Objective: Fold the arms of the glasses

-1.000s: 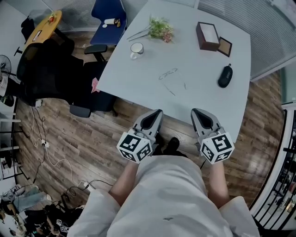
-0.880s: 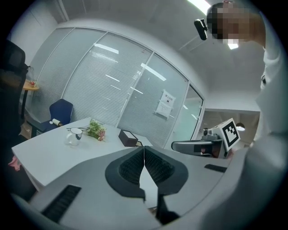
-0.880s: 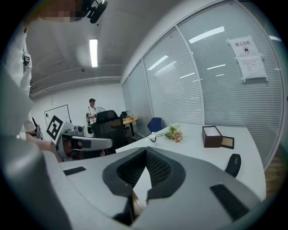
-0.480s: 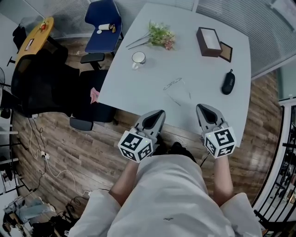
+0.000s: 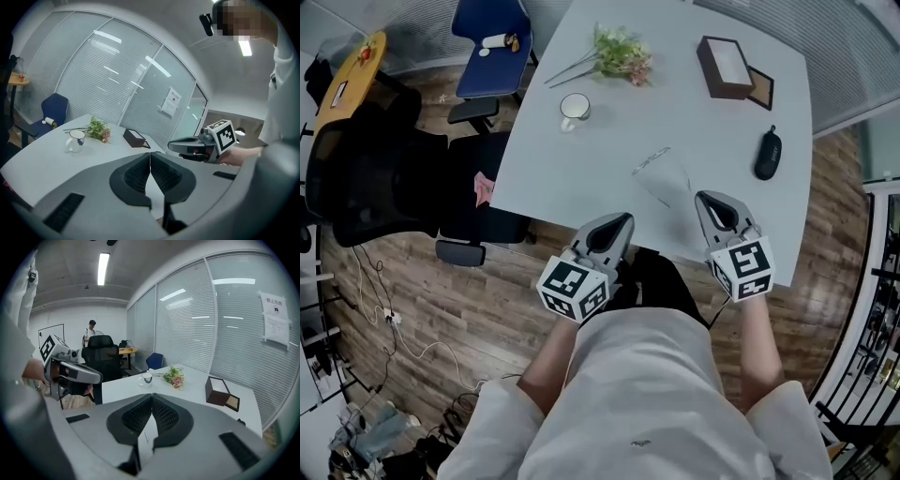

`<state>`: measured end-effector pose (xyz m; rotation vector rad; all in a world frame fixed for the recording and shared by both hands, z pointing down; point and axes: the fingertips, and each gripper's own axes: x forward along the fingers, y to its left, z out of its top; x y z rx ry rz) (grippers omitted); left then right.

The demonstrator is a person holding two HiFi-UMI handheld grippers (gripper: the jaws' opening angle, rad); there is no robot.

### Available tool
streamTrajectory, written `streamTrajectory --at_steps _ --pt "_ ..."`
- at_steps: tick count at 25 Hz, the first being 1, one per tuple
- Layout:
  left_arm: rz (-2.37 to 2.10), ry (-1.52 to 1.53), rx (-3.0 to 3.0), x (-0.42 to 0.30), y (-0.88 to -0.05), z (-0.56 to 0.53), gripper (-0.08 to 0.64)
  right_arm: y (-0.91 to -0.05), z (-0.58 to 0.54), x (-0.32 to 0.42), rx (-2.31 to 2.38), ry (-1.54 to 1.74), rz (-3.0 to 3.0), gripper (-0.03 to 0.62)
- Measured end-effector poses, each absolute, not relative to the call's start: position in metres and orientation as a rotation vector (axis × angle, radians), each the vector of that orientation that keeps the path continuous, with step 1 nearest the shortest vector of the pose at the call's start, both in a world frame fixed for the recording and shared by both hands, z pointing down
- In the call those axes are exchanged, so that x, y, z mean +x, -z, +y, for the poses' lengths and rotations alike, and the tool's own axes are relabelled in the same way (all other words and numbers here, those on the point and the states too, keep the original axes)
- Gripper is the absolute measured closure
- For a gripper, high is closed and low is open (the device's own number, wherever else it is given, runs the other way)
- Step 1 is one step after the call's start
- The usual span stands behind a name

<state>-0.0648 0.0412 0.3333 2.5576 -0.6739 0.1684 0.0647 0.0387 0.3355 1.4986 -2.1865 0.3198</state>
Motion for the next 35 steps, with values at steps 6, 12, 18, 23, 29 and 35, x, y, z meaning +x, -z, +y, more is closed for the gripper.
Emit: streamTrajectory --at_steps 6,12,18,23,29,35 --pt "-0.683 -0.21 2.547 -0.051 -0.343 0.024 0.541 -0.355 0.009 0.066 1.374 -0.283 -2.182 0.577" --pt "-0.74 -0.251 2.527 -0.037 -0.348 0.002 0.54 -0.375 -0.023 0.071 1.199 -0.211 -2.183 0.563" --pt "-0.815 -0.284 2.516 -0.031 -0.355 -0.021 0.54 -0.399 -0.047 0.076 1.059 -0.169 -2.177 0.543" --pt "-0.859 -0.324 2.506 -0.027 -0.366 -0.03 0.54 -0.419 -0.058 0.08 0.957 -0.147 -2.175 0.532" --pt "-0.883 -0.392 2.498 -0.016 -0.384 -0.035 0.481 -0.443 -0.067 0.087 0.842 -0.107 -2.16 0.518" --pt "-0.891 -0.436 2.485 -0.012 -0.397 -0.035 0.469 -0.465 -0.077 0.088 0.733 -0.029 -2.116 0.515"
